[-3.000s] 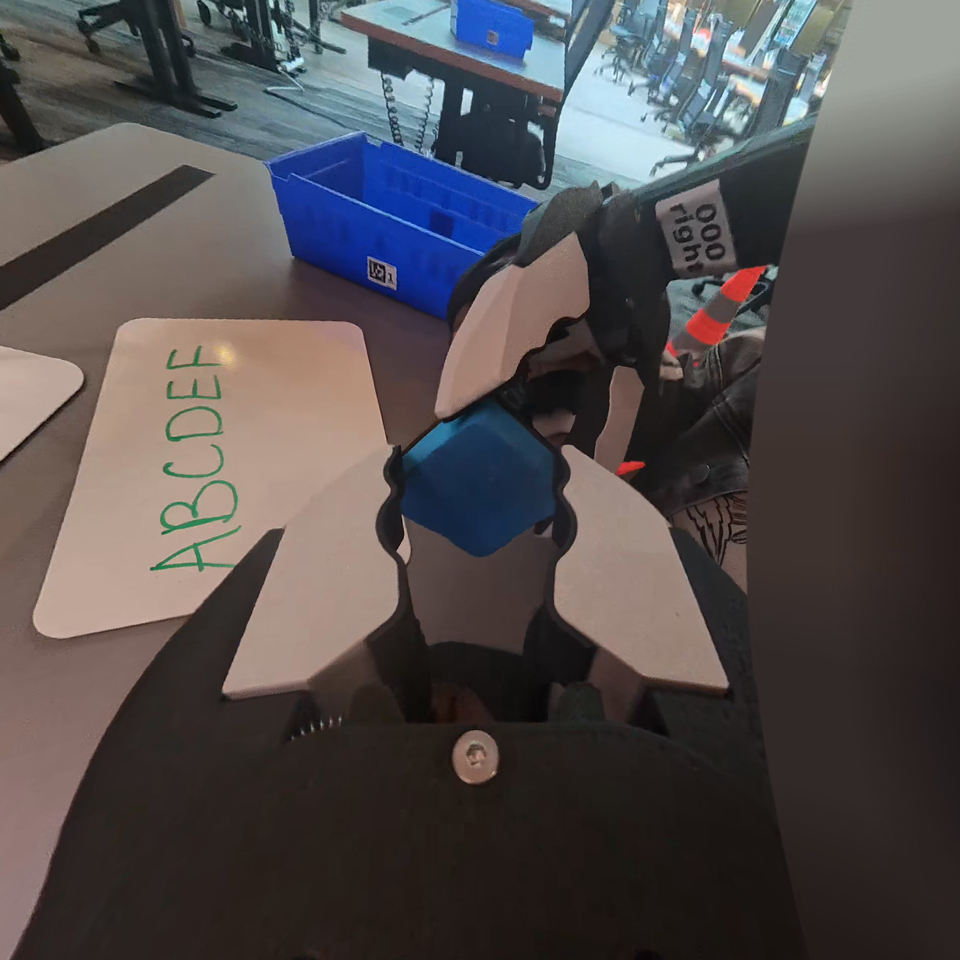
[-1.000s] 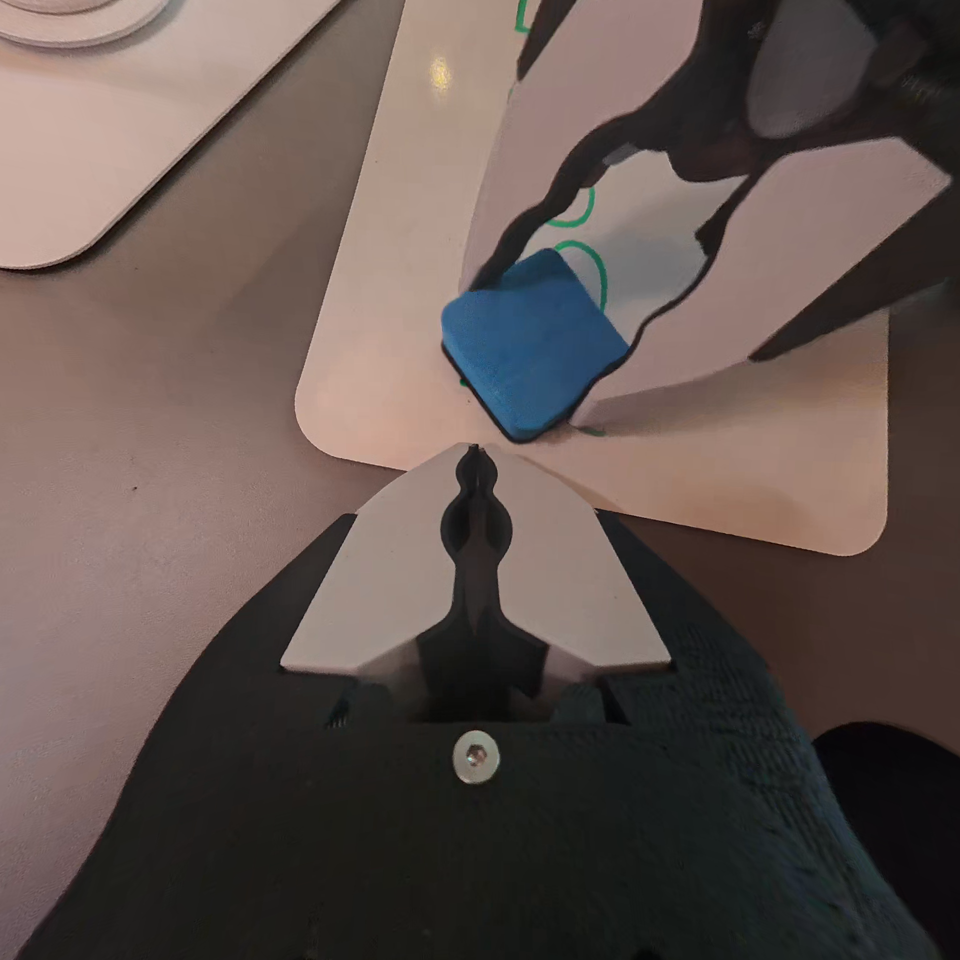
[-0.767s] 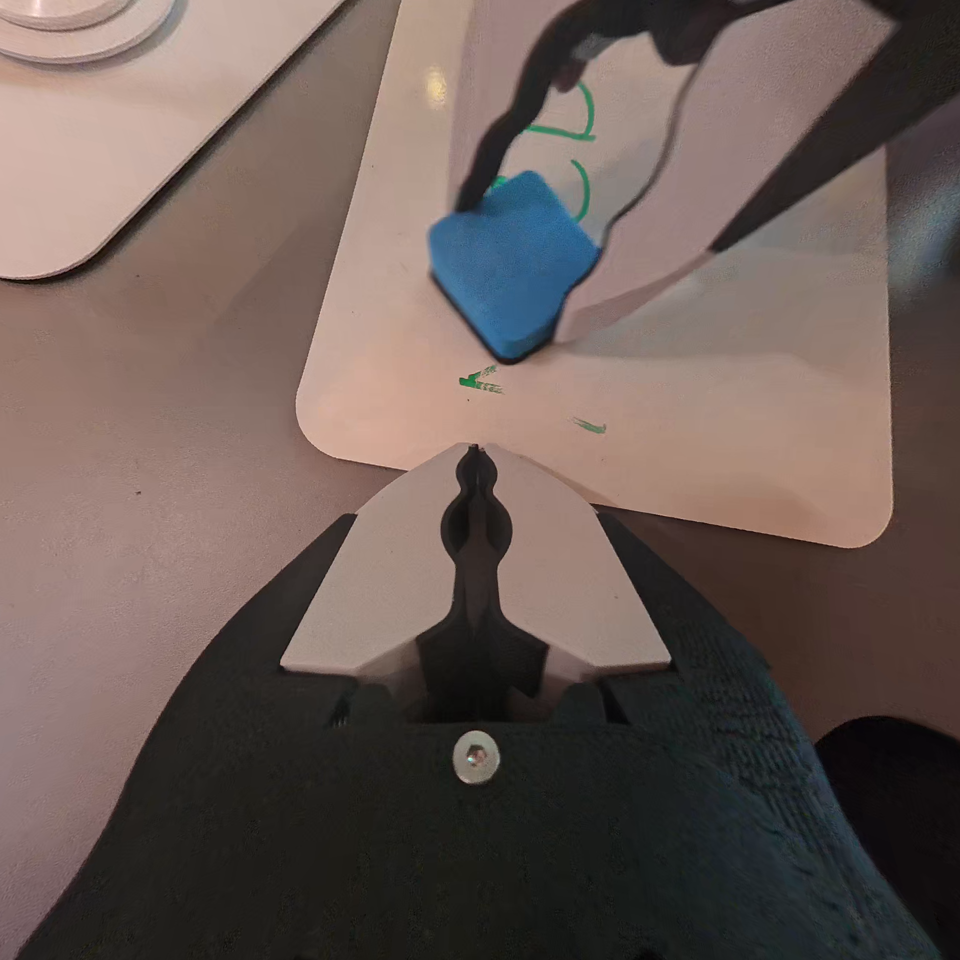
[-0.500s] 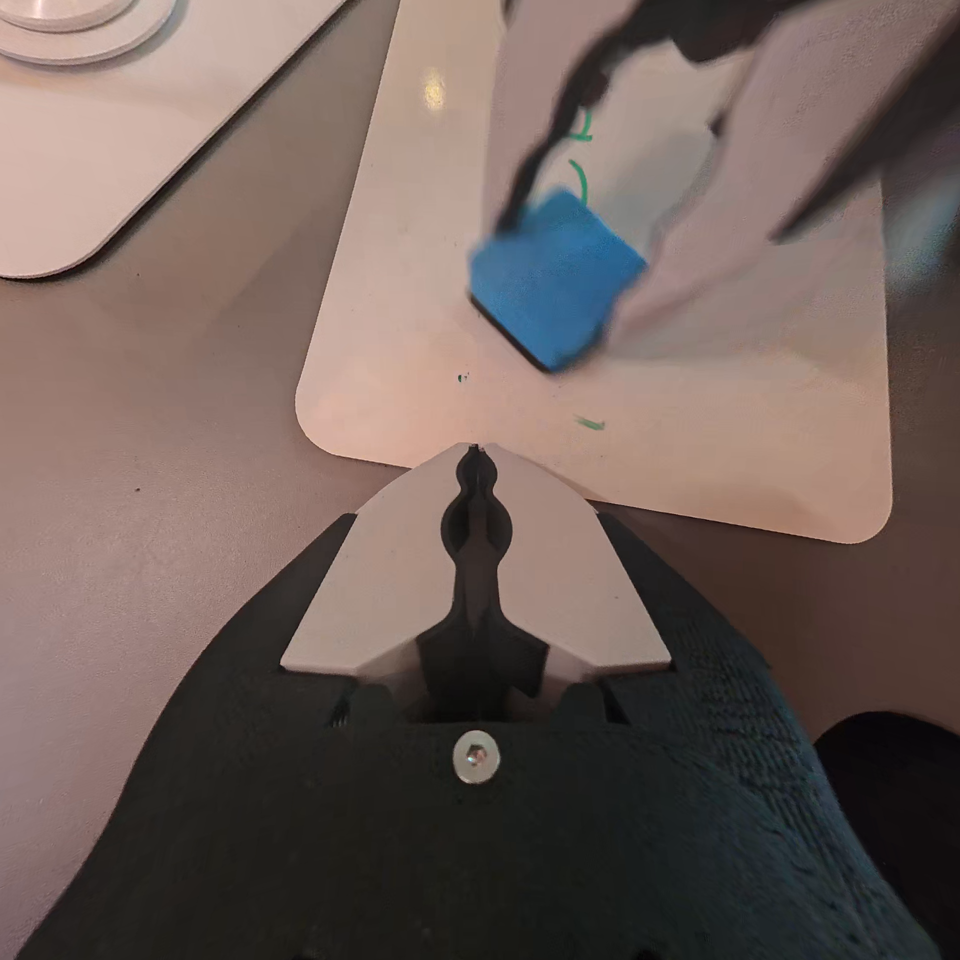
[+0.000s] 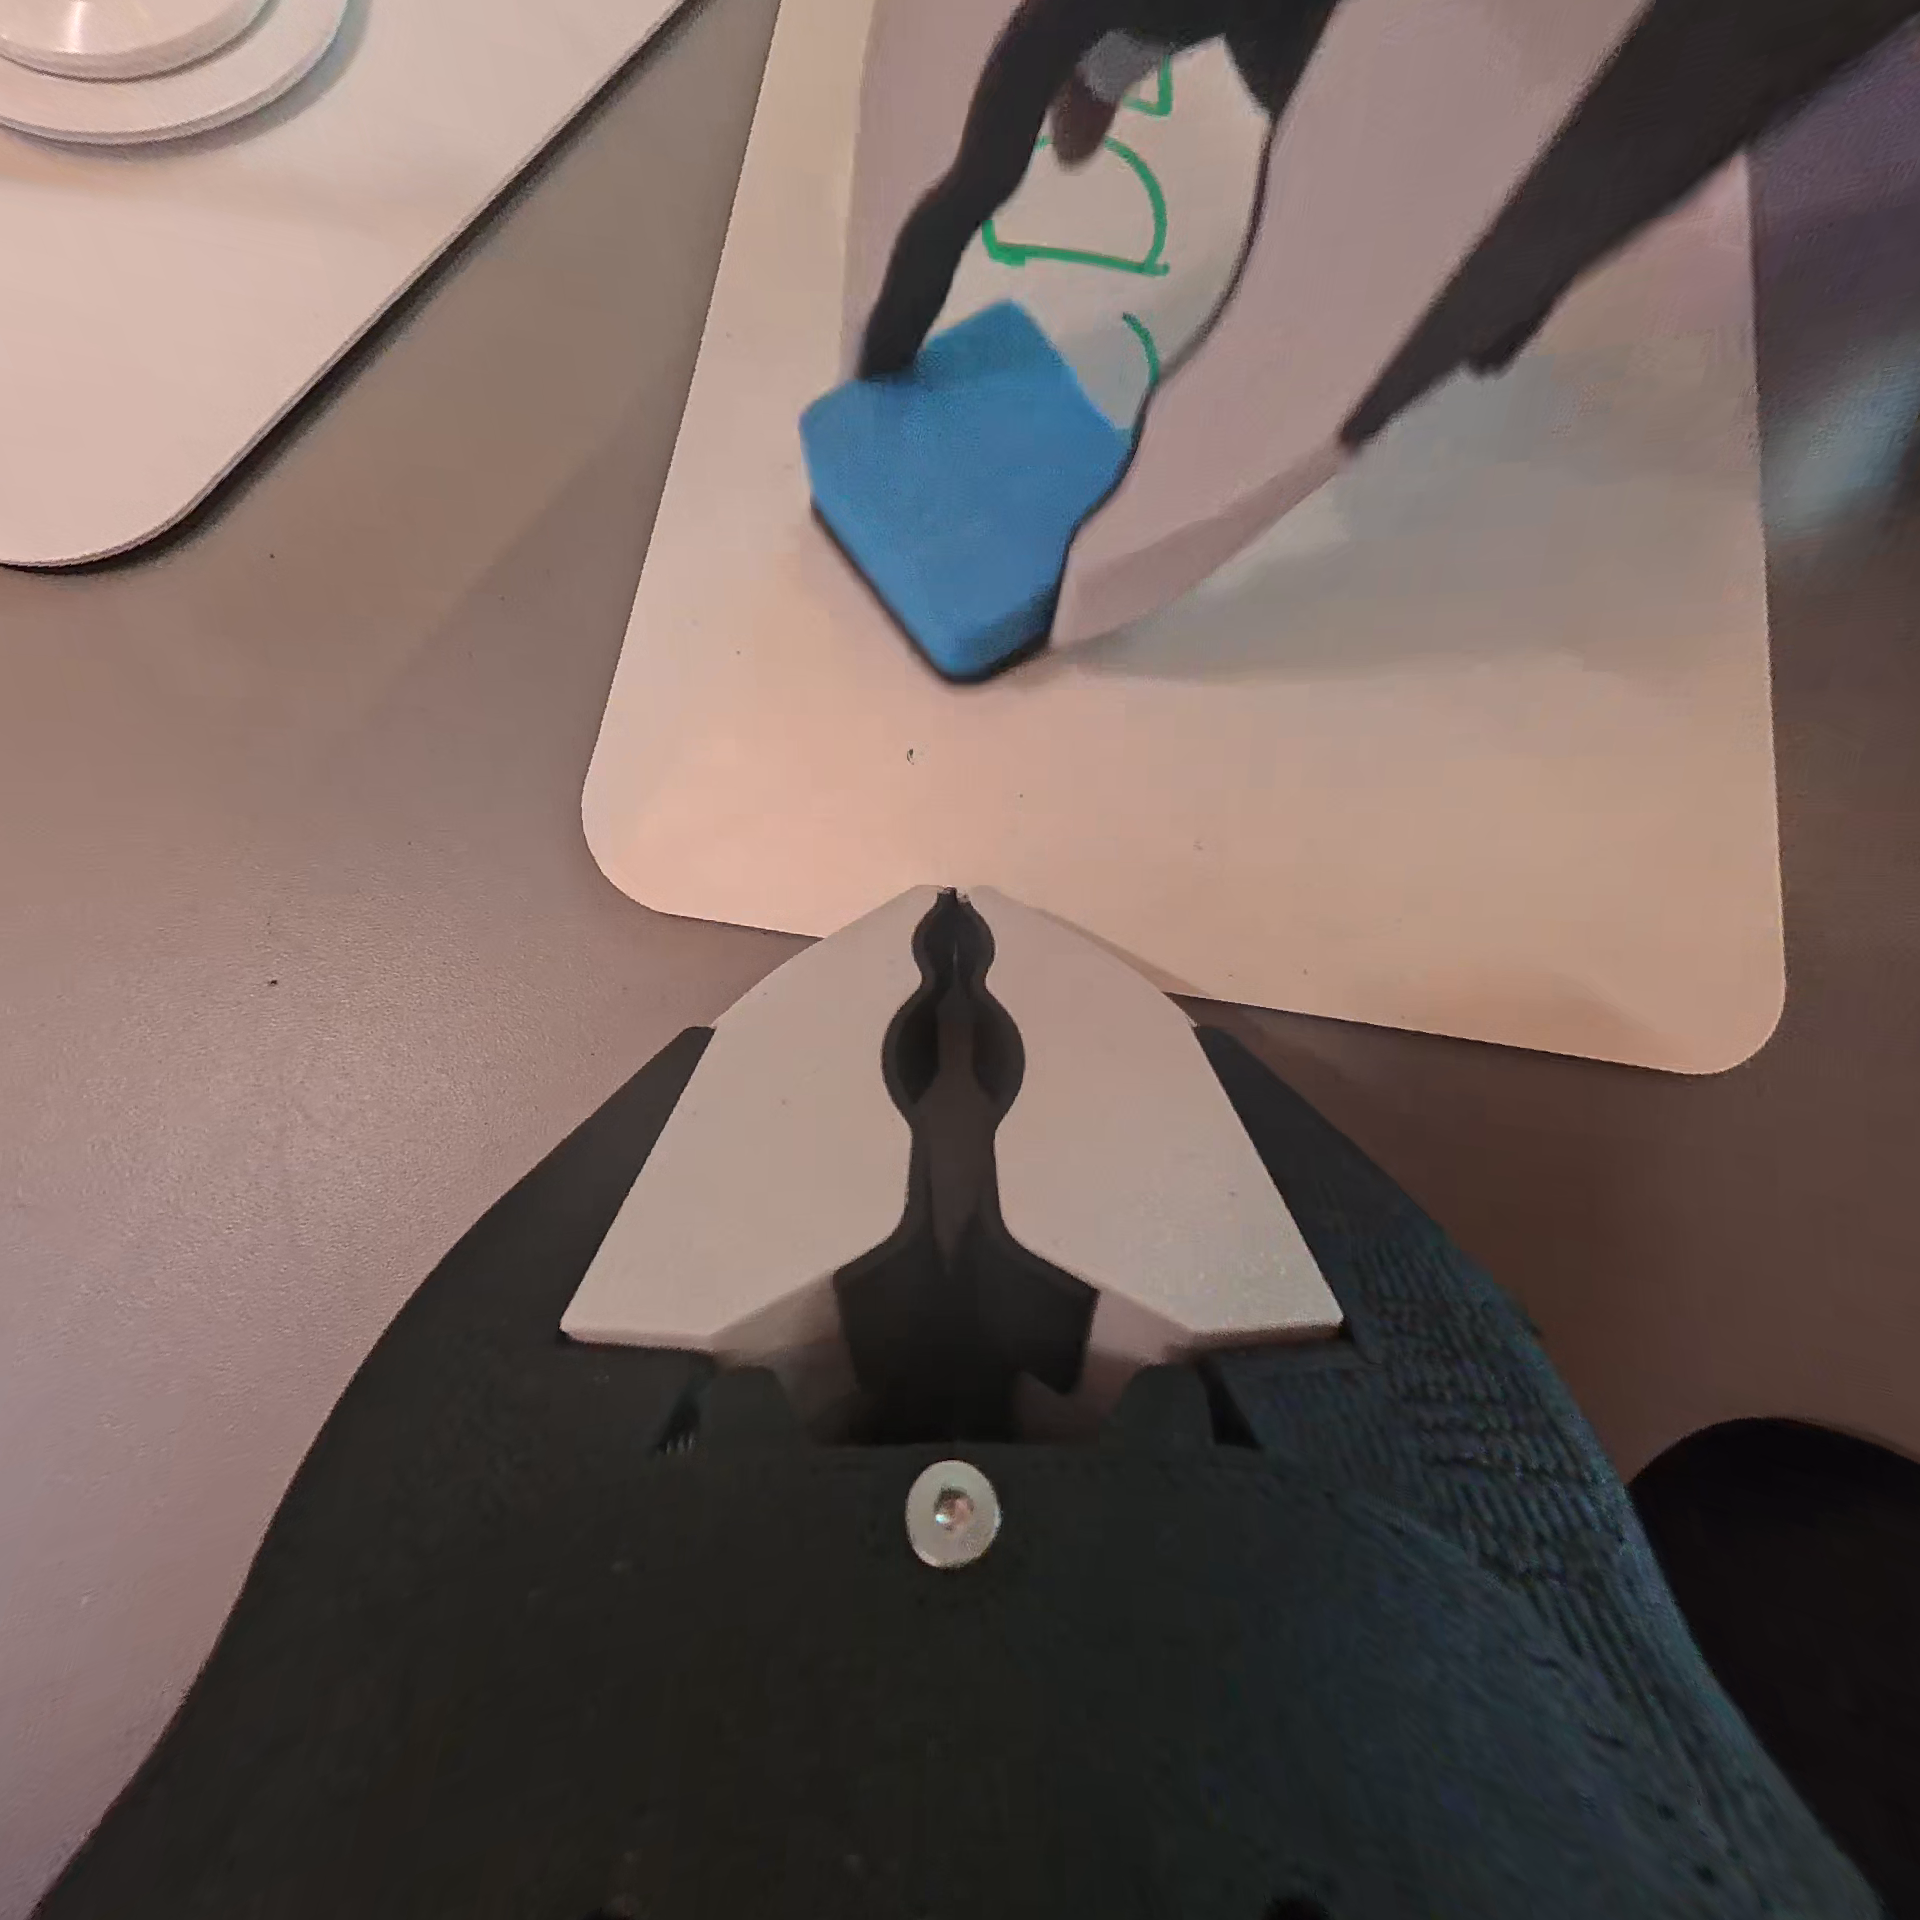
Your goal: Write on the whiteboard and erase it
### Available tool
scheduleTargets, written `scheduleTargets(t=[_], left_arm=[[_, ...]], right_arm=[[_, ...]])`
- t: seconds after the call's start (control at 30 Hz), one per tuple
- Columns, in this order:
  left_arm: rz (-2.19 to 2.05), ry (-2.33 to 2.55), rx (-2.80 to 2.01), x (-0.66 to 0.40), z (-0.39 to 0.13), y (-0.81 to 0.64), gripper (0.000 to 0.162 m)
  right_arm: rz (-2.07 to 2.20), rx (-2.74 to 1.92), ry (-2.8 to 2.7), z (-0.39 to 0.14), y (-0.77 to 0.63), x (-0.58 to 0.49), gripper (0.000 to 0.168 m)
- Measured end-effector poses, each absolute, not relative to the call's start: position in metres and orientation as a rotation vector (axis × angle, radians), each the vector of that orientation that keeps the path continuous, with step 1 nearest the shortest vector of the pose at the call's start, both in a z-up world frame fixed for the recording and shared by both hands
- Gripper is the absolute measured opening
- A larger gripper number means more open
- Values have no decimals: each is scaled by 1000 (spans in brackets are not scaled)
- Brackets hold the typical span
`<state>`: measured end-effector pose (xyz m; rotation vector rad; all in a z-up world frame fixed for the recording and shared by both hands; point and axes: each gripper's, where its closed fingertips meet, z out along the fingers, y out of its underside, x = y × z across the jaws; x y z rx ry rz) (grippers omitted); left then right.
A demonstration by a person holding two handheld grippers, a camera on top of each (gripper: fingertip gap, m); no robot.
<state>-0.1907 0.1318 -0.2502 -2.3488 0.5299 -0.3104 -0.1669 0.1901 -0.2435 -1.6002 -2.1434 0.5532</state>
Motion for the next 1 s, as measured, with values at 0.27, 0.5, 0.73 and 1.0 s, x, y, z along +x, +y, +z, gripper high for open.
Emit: scheduleTargets(t=[0.27, 0.5, 0.73, 1.0], left_arm=[[-315, 533, -2348, -190, -250, 131, 2], [-346, 522, -2344, -190, -250, 130, 2], [-378, 538, -2332, -184, -250, 129, 1], [-373, 542, -2341, -185, -250, 128, 2]], right_arm=[[530, -1697, -2180, -245, 231, -128, 52], [645, -1541, -2311, -245, 197, -121, 52], [583, -1632, -2082, -244, 237, -140, 52], [410, -1867, -1934, -245, 312, -97, 52]])
